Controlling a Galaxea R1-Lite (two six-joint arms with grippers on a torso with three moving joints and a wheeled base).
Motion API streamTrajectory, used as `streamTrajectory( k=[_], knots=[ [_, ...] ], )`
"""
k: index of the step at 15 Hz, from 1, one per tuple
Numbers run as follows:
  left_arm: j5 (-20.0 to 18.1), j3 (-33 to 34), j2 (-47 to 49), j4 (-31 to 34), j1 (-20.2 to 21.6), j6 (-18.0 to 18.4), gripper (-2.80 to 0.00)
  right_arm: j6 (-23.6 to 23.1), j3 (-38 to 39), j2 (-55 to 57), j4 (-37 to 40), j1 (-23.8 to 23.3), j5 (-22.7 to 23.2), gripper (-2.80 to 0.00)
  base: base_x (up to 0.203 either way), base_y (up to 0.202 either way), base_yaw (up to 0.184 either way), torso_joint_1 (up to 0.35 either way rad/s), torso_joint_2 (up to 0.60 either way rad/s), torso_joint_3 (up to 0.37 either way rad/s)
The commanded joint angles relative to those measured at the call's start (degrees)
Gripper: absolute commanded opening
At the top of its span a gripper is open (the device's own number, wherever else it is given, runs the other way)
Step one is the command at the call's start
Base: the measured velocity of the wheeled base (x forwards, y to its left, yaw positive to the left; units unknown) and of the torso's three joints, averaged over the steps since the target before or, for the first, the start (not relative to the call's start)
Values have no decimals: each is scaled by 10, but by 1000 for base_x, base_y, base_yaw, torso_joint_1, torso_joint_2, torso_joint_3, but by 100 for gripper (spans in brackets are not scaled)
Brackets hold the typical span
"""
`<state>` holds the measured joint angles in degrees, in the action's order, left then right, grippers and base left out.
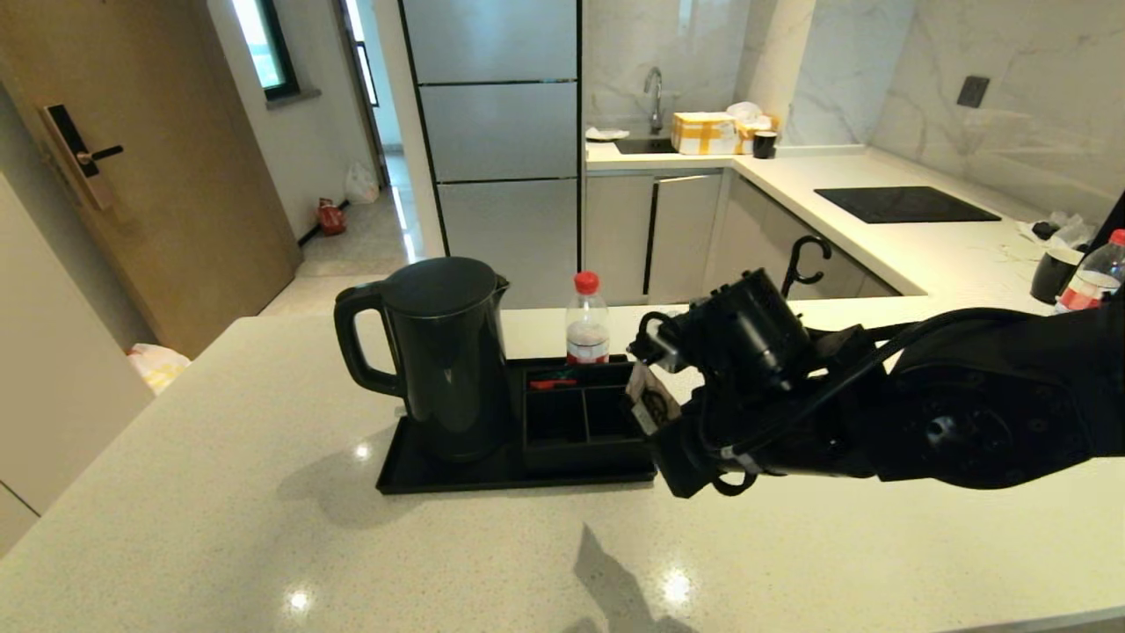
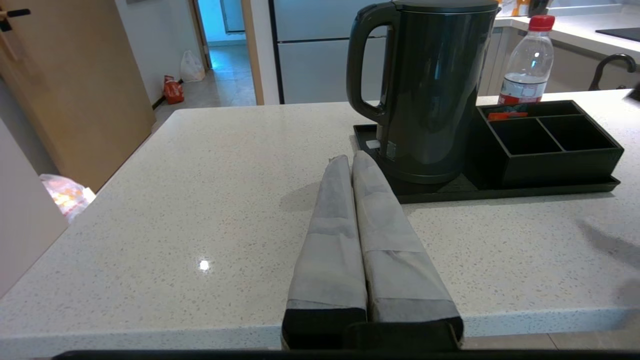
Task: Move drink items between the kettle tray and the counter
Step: Return the tea bag to its original position
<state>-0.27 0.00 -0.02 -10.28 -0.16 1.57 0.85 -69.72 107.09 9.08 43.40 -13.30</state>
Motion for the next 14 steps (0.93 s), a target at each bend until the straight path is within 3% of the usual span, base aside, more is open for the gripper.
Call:
streamTrajectory(
  k=[1,6,14],
  knots=[
    [0,23,-1,-1,0,0,-280,-31,-1,39,-1,8,-10,-280,0,0,0,0,0,0],
    [0,23,-1,-1,0,0,-280,-68,-18,91,-14,2,-14,-280,0,0,0,0,0,0],
    [0,23,-1,-1,0,0,-280,-74,-56,137,-78,-4,-11,-280,0,0,0,0,0,0]
  ],
)
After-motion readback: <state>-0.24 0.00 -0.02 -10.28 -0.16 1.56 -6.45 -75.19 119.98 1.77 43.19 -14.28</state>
